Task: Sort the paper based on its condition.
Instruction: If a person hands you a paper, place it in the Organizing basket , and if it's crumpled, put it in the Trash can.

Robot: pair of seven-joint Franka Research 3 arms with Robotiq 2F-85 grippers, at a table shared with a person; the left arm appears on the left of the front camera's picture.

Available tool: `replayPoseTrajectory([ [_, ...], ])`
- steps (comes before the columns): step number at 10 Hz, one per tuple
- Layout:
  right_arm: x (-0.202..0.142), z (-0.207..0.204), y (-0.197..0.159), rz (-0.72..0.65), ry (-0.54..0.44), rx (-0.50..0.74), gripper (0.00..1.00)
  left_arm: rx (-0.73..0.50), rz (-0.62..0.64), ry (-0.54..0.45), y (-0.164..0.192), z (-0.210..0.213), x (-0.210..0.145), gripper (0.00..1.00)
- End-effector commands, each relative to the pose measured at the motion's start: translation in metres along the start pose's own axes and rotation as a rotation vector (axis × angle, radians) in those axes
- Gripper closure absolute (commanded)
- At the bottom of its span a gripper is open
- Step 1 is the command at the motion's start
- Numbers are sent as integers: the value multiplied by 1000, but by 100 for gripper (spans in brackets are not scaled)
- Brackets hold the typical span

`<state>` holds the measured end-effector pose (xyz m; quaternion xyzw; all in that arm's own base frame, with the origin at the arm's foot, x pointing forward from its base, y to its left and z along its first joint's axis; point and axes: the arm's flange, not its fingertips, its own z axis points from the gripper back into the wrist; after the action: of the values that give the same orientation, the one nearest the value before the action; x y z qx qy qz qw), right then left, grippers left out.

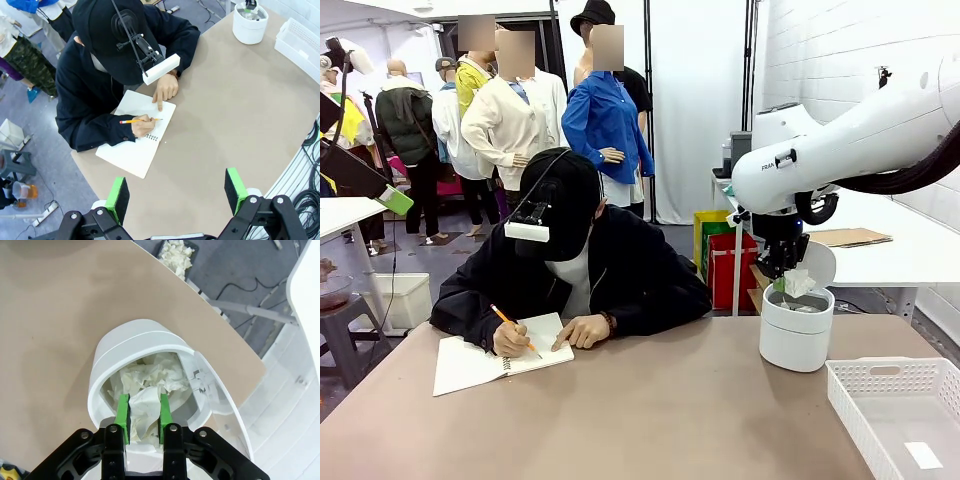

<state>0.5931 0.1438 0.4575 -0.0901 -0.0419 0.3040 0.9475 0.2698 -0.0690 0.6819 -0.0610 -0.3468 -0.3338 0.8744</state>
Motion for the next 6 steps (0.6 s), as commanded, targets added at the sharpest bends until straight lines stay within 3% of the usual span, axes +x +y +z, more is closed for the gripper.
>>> replayPoseTrajectory([
  [1, 0, 0, 1, 2, 0, 0, 70, 3, 0, 3, 0, 0, 0, 0],
  [4, -4, 5, 8, 13, -1, 15, 14, 3, 0, 3, 0, 0, 0, 0],
  [5, -3, 7, 11, 19, 1, 13, 0, 3, 0, 3, 0, 0, 0, 0],
  [6, -4, 8, 13, 22, 1, 5, 0, 3, 0, 3, 0, 0, 0, 0],
])
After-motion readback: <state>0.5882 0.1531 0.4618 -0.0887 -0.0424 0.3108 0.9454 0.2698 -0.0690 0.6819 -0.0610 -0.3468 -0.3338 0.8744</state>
